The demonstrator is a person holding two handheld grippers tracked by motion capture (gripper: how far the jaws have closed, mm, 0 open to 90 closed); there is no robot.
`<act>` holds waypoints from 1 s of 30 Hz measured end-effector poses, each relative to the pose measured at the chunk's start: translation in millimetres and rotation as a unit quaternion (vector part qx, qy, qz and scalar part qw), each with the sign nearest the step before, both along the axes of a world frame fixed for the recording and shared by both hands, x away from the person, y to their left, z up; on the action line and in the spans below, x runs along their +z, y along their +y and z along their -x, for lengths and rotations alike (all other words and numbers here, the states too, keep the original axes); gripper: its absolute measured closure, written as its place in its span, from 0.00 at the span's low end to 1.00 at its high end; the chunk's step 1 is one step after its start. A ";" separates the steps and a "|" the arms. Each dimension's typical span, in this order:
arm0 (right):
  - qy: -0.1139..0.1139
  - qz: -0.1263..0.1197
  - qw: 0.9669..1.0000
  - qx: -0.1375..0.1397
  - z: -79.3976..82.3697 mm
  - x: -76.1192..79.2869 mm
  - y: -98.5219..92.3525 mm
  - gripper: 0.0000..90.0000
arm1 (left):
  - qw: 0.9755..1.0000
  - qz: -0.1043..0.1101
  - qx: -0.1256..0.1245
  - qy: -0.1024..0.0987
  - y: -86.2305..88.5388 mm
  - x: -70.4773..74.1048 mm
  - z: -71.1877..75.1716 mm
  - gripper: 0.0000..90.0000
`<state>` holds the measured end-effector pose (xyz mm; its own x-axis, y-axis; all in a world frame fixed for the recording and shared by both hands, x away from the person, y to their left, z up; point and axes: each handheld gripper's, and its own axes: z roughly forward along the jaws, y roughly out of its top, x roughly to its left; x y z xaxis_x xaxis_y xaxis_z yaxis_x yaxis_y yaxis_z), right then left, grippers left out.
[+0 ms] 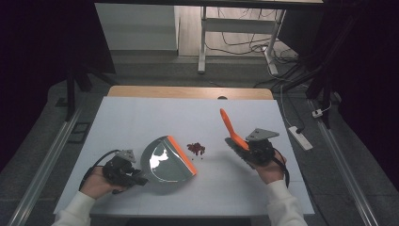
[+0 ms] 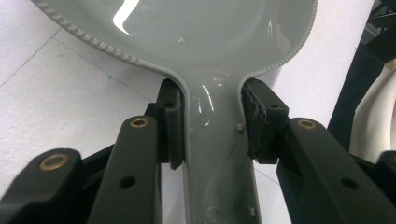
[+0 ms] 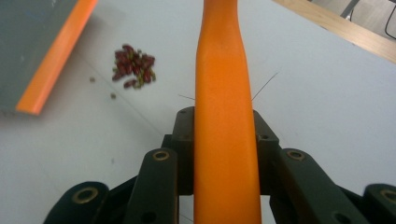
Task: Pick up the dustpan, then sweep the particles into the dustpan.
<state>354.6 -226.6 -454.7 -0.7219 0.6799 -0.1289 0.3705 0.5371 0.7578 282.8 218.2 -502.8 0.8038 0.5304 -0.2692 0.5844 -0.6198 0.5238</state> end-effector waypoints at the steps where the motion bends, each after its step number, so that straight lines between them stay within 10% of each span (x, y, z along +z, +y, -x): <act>1: 0.001 -0.001 1.000 0.004 -1.6 -0.5 2.8 0.78 | 1.000 0.001 0.000 0.002 0.2 -0.1 -1.0 0.69; 30: 0.027 0.023 0.999 0.032 -40.2 -15.7 71.9 0.78 | 1.000 0.007 -0.014 0.021 0.2 -1.9 -4.3 0.69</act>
<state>394.8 -154.7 -470.4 -0.7706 0.6263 -0.1177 0.3744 0.5943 0.7118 287.1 218.4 -504.6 0.8062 0.5036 -0.3106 0.5886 -0.6290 0.5078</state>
